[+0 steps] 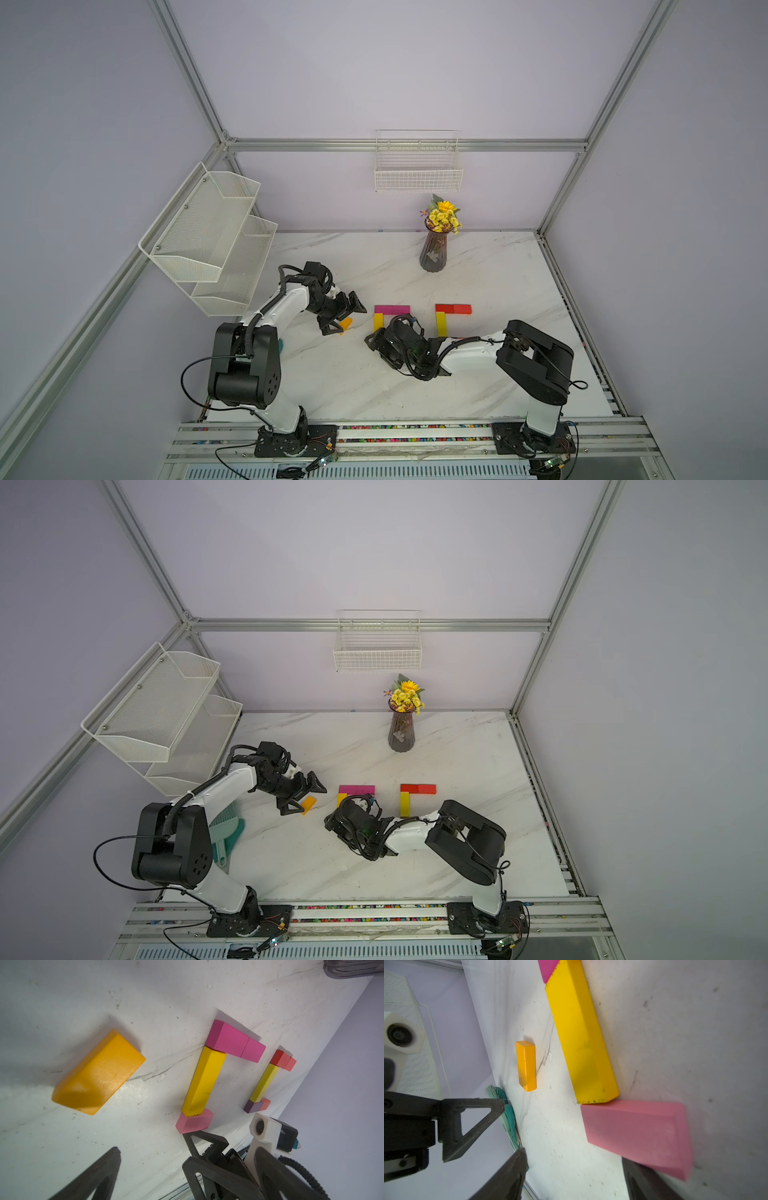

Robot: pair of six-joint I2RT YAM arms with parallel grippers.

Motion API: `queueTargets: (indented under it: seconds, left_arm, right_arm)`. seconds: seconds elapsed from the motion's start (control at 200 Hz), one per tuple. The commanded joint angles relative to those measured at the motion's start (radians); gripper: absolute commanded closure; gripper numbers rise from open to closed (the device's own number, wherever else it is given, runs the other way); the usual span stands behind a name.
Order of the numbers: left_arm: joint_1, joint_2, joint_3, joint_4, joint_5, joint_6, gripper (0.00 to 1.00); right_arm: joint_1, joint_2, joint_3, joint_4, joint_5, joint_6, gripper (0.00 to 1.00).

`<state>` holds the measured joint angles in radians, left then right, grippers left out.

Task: Assemble the letter c with building blocks
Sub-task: Assemble the building block at the center of the board.

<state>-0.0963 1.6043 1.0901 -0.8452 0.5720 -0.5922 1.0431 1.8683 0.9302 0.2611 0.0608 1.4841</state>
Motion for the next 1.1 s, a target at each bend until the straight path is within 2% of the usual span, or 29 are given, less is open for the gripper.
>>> queueTargets:
  seconds: [0.0,0.43,0.53,0.705,0.9,1.095]
  left_arm:
    - [0.008,-0.003,0.029,0.010,0.006,-0.009,0.00]
    - [0.009,0.010,0.059,-0.012,-0.011,0.009,0.00]
    - [0.010,0.022,0.119,-0.074,-0.073,0.053,0.00]
    - [0.012,0.092,0.259,-0.217,-0.248,0.176,0.00]
    - [0.010,0.162,0.309,-0.268,-0.365,0.257,0.00]
    - [-0.013,0.193,0.327,-0.294,-0.442,0.313,0.00]
  right_arm:
    - [-0.012,0.049,-0.005,-0.091,0.009,0.024,0.25]
    - [-0.014,0.044,0.006,-0.075,-0.023,0.006,0.25]
    - [-0.014,0.008,0.002,-0.057,-0.046,-0.007,0.25]
    - [-0.019,-0.075,0.001,-0.070,-0.046,-0.030,0.25]
    - [-0.061,-0.155,-0.044,-0.096,-0.044,-0.054,0.25]
    - [-0.153,-0.269,-0.043,-0.252,-0.080,-0.133,0.24]
